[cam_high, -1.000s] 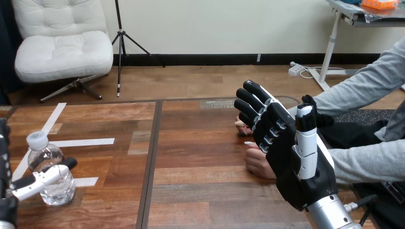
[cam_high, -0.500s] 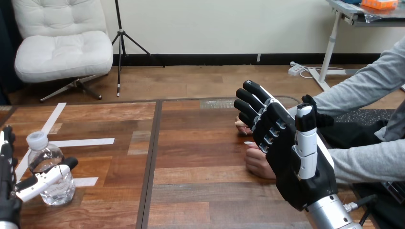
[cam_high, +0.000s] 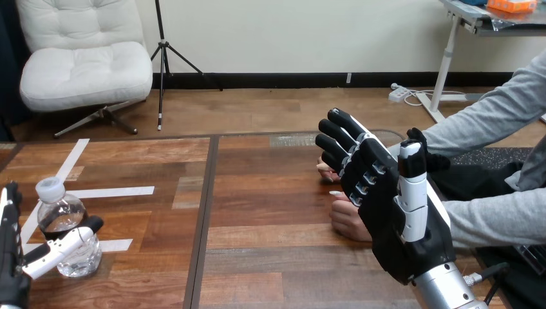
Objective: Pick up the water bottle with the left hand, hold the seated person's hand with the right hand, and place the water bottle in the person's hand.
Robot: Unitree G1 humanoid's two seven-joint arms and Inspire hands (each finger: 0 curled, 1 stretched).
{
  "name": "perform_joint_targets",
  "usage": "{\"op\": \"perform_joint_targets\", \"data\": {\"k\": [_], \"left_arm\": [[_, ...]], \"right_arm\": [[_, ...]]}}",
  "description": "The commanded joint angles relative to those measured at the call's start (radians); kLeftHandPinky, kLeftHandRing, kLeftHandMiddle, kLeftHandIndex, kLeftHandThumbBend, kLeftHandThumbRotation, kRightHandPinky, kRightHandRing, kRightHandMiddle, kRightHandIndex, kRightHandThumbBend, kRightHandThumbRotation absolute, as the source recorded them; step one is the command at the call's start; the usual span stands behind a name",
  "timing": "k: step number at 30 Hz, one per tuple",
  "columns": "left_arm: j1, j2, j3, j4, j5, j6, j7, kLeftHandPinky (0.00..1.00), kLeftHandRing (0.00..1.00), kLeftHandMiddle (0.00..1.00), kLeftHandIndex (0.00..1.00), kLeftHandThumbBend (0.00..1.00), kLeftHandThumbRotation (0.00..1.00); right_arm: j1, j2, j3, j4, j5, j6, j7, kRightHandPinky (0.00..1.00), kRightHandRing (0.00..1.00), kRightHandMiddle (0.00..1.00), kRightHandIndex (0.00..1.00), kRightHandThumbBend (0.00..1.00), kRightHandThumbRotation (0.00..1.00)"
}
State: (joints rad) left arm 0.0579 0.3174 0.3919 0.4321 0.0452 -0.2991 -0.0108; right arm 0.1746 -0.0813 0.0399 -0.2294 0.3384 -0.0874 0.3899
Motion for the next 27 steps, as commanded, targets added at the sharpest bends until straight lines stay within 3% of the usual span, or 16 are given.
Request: {"op": "perform_joint_targets", "data": {"k": [1, 8, 19, 27], "left_arm": [[-0.078, 0.035, -0.010, 0.011, -0.002, -0.022, 0.022, 1.00, 1.00, 1.00, 1.00, 1.00, 0.39], [-0.080, 0.036, -0.014, 0.019, -0.001, -0.014, 0.036, 1.00, 1.00, 1.00, 1.00, 1.00, 0.44], [-0.084, 0.033, -0.017, 0.019, -0.007, 0.017, 0.048, 1.00, 1.00, 1.00, 1.00, 1.00, 0.44], [-0.111, 0.031, -0.022, 0.047, 0.018, 0.036, 0.101, 0.99, 1.00, 1.00, 1.00, 1.00, 0.42]], "right_arm": [[-0.063, 0.001, 0.001, -0.033, 0.008, -0.006, 0.005, 1.00, 0.94, 0.93, 0.92, 0.81, 1.00], [-0.063, 0.001, 0.001, -0.031, 0.008, -0.009, 0.007, 1.00, 0.94, 0.93, 0.92, 0.81, 1.00], [-0.060, 0.002, 0.001, -0.033, 0.009, -0.009, 0.005, 1.00, 0.94, 0.93, 0.92, 0.81, 1.00], [-0.060, 0.001, 0.000, -0.033, 0.012, -0.012, 0.009, 1.00, 0.94, 0.93, 0.91, 0.81, 1.00]]}}
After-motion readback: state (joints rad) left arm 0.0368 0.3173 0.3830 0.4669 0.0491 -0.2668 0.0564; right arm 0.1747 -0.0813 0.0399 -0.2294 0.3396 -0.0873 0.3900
